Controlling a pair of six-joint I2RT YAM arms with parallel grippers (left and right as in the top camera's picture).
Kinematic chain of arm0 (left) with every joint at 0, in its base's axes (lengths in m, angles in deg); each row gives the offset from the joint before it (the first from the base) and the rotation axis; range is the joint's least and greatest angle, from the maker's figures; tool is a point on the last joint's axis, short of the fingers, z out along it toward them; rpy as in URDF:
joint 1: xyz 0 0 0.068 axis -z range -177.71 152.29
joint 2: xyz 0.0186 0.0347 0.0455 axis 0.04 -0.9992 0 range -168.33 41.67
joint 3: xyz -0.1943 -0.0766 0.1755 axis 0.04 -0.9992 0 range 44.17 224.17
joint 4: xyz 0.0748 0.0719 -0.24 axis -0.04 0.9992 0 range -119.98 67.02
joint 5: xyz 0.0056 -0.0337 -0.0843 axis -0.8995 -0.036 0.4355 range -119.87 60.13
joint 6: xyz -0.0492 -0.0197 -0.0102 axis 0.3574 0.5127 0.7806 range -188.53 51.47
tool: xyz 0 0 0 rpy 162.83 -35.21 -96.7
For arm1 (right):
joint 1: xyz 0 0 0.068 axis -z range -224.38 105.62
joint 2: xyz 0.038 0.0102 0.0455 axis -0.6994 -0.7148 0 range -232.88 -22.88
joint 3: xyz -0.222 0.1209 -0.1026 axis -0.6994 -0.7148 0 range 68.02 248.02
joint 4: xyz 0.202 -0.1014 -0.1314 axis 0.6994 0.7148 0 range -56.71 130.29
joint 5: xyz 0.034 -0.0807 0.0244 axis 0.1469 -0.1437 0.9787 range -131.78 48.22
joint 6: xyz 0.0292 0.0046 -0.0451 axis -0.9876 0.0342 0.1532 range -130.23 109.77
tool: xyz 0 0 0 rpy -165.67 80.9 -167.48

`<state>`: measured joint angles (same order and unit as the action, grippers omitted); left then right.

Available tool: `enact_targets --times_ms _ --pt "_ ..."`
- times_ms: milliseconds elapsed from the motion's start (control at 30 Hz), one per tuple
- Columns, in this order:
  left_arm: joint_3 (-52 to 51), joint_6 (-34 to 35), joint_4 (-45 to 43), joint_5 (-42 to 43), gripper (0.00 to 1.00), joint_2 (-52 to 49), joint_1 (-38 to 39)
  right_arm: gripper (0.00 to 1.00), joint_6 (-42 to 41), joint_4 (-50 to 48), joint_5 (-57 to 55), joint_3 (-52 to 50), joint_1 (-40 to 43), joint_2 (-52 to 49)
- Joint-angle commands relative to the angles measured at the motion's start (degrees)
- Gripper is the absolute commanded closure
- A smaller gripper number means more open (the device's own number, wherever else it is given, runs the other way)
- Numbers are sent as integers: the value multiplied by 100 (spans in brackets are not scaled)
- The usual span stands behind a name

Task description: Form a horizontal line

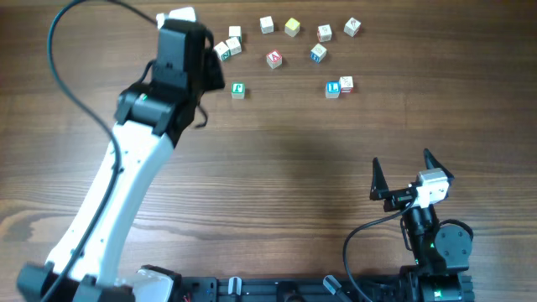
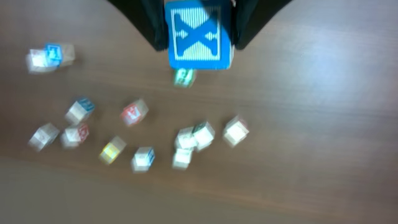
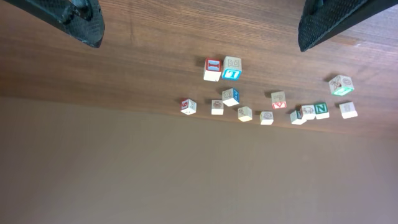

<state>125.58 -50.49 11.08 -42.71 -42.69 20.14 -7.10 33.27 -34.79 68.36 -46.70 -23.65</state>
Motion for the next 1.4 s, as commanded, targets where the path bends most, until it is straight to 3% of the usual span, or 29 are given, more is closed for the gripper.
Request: enact_targets --times_ms 0,200,400,700,933,1267,1367 --pt "4 -157 944 -326 72 289 -37 0 81 -31 -59 -2 -39 35" --pt "0 -114 2472 -629 79 271 -37 0 81 -31 -59 -2 -39 35" --pt "-400 -114 2658 -922 77 271 -98 0 81 -31 -59 -4 -39 35" --pt "-1373 -94 1923 -997 76 162 -800 0 81 -31 -59 -4 -39 35" --pt "-1985 -129 684 -994 76 87 -1364 0 79 -31 -59 -2 -39 35" --pt "-2708 -138 -439 -765 71 44 -1805 0 81 -31 -59 -2 -39 35" --pt "-2951 -133 -761 -737 75 -55 -1814 0 81 -31 -59 -2 -39 35"
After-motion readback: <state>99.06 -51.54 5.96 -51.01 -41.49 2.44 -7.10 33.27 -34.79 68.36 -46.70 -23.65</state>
